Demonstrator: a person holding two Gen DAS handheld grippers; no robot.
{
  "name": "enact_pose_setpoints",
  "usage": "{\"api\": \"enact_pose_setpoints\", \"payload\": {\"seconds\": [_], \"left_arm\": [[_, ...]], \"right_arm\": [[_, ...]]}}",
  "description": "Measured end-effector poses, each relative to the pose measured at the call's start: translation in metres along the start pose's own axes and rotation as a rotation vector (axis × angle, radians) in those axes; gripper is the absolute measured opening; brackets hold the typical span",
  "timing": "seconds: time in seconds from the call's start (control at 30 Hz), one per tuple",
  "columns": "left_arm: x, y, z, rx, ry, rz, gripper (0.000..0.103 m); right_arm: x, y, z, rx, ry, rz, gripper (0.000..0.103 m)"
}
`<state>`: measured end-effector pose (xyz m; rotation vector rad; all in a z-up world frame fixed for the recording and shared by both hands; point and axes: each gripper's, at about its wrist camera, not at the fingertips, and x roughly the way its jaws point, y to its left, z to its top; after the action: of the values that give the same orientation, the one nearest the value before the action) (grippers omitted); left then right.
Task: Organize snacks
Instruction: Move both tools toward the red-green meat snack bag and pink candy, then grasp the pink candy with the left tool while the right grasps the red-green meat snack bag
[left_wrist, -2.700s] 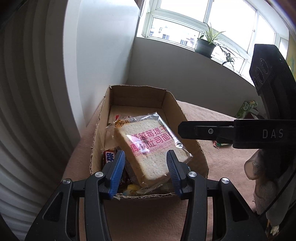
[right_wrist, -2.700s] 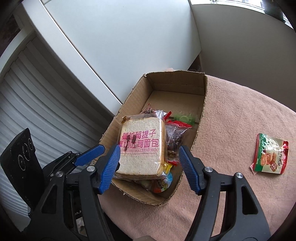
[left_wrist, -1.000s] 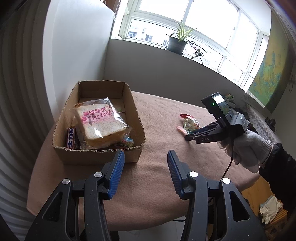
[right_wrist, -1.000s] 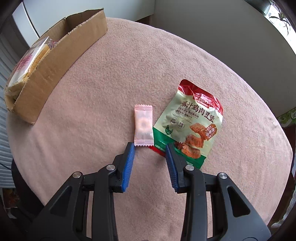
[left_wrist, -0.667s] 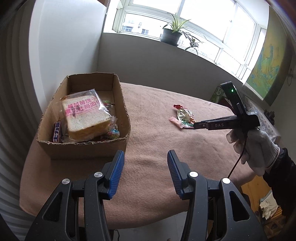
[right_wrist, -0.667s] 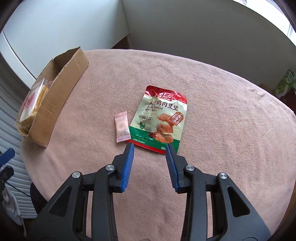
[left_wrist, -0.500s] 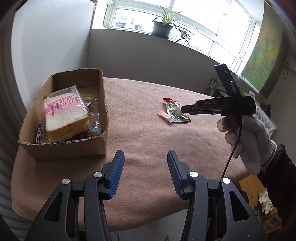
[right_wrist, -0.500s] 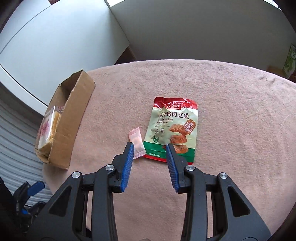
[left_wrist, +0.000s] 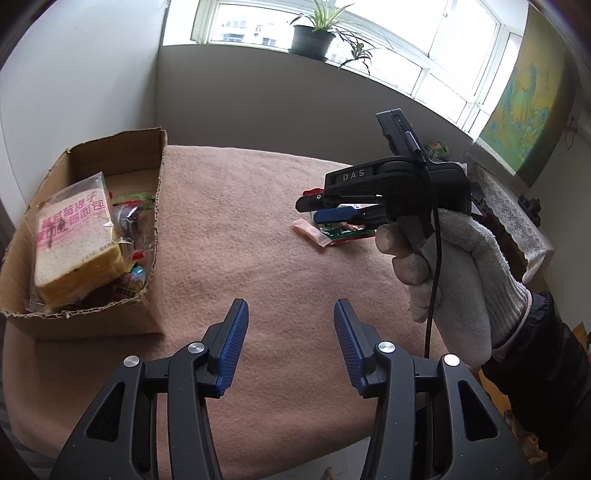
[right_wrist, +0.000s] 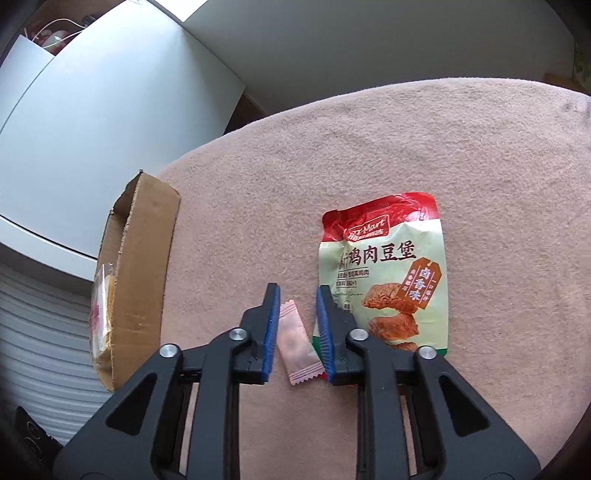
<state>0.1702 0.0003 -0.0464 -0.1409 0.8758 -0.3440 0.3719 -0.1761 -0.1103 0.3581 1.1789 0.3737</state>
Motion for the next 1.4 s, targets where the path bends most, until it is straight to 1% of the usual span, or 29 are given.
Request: {"api": "enact_pose_setpoints", "payload": {"seconds": [0.07, 0.17, 0.2, 0.37, 0.47, 0.5, 0.57, 0.6, 0.63, 0.67, 0.7, 0.87, 1.03, 1.17, 1.23, 1.3, 1.33, 1.4], "left_arm": [[0.005, -0.002, 0.002, -0.003, 0.01, -0.001, 0.047], [0.012, -0.006, 0.006, 0.001, 0.018, 0.005, 0.047], [0.015, -0.006, 0.007, 0.001, 0.022, 0.004, 0.047], [0.034, -0.015, 0.017, 0.002, 0.052, -0.008, 0.047], [0.051, -0.024, 0.022, 0.003, 0.073, -0.009, 0.047], [0.057, -0.026, 0.025, 0.001, 0.079, -0.009, 0.047], [0.066, -0.03, 0.028, -0.012, 0.096, -0.018, 0.047], [0.07, -0.032, 0.029, -0.018, 0.102, -0.022, 0.047], [0.074, -0.035, 0.031, -0.021, 0.105, -0.022, 0.047], [0.077, -0.037, 0.033, -0.023, 0.106, -0.014, 0.047], [0.081, -0.039, 0.036, -0.024, 0.105, -0.003, 0.047], [0.1, -0.045, 0.049, -0.039, 0.121, 0.037, 0.047], [0.115, -0.046, 0.061, -0.074, 0.138, 0.086, 0.047], [0.125, -0.037, 0.069, -0.13, 0.167, 0.098, 0.047], [0.129, -0.036, 0.073, -0.135, 0.175, 0.106, 0.046], [0.133, -0.037, 0.076, -0.129, 0.188, 0.112, 0.036], [0.138, -0.039, 0.079, -0.123, 0.193, 0.118, 0.035], [0.143, -0.043, 0.079, -0.099, 0.202, 0.129, 0.026]], "right_arm": [[-0.004, -0.007, 0.0, 0.001, -0.009, -0.012, 0.0], [-0.015, -0.021, -0.001, -0.001, -0.036, -0.058, 0.0], [-0.019, -0.028, -0.001, -0.002, -0.036, -0.058, 0.0], [-0.034, -0.046, -0.007, -0.027, -0.006, 0.015, 0.001], [-0.053, -0.048, -0.011, -0.079, -0.033, 0.069, 0.002], [-0.062, -0.048, -0.012, -0.106, -0.05, 0.059, 0.005], [-0.075, -0.047, -0.012, -0.165, -0.103, -0.034, 0.031], [-0.083, -0.048, -0.012, -0.199, -0.137, -0.08, 0.061], [-0.088, -0.045, -0.012, -0.228, -0.169, -0.112, 0.081], [-0.092, -0.044, -0.011, -0.253, -0.188, -0.13, 0.085], [-0.095, -0.043, -0.01, -0.278, -0.19, -0.141, 0.087], [-0.089, -0.042, 0.0, -0.354, -0.159, -0.215, 0.087], [-0.074, -0.046, 0.006, -0.364, -0.106, -0.209, 0.087], [-0.068, -0.048, 0.013, -0.355, -0.089, -0.188, 0.087], [-0.065, -0.05, 0.016, -0.352, -0.079, -0.177, 0.087], [-0.062, -0.052, 0.017, -0.342, -0.075, -0.175, 0.087], [-0.061, -0.053, 0.016, -0.337, -0.073, -0.172, 0.087], [-0.059, -0.054, 0.016, -0.329, -0.068, -0.167, 0.087]]}}
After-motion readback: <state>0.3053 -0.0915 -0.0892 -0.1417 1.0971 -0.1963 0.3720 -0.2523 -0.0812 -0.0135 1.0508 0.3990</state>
